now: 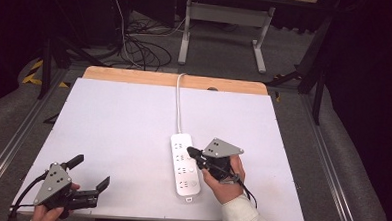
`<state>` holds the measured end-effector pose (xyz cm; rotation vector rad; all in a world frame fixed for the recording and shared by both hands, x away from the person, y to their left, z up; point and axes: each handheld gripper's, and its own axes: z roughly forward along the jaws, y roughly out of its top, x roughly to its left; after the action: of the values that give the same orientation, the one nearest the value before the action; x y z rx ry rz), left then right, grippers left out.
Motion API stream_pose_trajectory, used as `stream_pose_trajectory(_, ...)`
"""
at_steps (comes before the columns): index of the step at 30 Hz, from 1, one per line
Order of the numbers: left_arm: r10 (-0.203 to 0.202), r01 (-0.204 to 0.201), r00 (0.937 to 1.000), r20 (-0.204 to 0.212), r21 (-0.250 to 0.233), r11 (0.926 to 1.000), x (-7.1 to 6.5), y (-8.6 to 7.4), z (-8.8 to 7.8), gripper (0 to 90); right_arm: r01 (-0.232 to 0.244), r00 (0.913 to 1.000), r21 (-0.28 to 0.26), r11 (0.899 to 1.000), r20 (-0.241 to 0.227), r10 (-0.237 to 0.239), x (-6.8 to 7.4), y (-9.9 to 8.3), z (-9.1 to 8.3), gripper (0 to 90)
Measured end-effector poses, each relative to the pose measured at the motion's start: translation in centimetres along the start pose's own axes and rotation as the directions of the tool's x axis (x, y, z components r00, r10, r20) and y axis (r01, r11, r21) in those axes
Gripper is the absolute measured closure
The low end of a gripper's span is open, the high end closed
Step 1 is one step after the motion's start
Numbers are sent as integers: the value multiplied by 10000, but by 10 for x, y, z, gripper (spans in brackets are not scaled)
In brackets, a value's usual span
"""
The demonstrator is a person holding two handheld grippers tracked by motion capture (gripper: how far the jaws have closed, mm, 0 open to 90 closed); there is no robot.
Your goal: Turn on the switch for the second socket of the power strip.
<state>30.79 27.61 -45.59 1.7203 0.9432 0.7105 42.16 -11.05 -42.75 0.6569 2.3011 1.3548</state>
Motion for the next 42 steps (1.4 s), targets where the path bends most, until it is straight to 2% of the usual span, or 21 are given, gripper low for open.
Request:
stream_pose_trajectory(4, 30, -30, 10000, -7, 4, 10000, 0, 0, 0, 5, 40, 10000, 22, 10000, -34, -40, 0, 1, 0, 866)
stream_pose_trajectory(6, 46, -46, 10000, 1, 6, 10000, 0, 0, 0, 5, 28, 9999, 86, 10000, -105, -27, 0, 0, 1, 815)
stream_pose_trajectory(8, 41, -41, 10000, -5, -4, 10000, 0, 0, 0, 5, 151, 9999, -145, 9998, -63, -152, -1, 0, 2, 659)
stream_pose_trajectory(9, 9, -9, 10000, 6, -16, 10000, 0, 0, 0, 5, 274, 9996, -368, 9989, 108, -270, -1, 1, 2, 584)
stream_pose_trajectory(10, 15, -15, 10000, 17, -1, 10000, 0, 0, 0, 5, 11, 9999, -414, 9991, 107, -6, -1, 1, 2, 479)
stream_pose_trajectory(11, -14, 14, 10000, 10, 2, 10000, 0, 0, 0, 5, -545, 9985, -129, 9984, -25, 545, -2, 1, 2, 419)
stream_pose_trajectory(13, 29, -29, 10000, 8, -21, 10000, 0, 1, 1, 5, -473, 9987, -117, 9988, -175, 471, -3, 1, 1, 400)
stream_pose_trajectory(15, 25, -25, 10000, 36, -14, 10000, -1, 1, 1, 5, -158, 9999, -155, 9998, 5, 158, -4, 1, -2, 345)
stream_pose_trajectory(16, 53, -53, 10000, 41, -35, 10000, 0, 1, 1, 5, -60, 10000, -204, 9998, 53, 61, -4, 1, -3, 335)
stream_pose_trajectory(23, 27, -27, 10000, 90, -13, 10000, 0, 1, 1, 5, -234, 9997, -702, 9973, -38, 232, -7, 5, -24, 277)
stream_pose_trajectory(28, -251, 252, 9996, 148, -119, 9996, -1, 2, 1, 4, -401, 9992, -787, 9961, -74, 397, -13, 3, -41, 235)
stream_pose_trajectory(35, -112, 113, 9999, 82, -81, 9999, -2, 2, 2, 4, -651, 9978, -858, 9942, -152, 640, -28, -15, -61, 171)
stream_pose_trajectory(42, 14, -14, 10000, 42, 4, 10000, -3, 2, 2, 5, -563, 9983, -864, 9947, -199, 548, -32, -36, -70, 134)
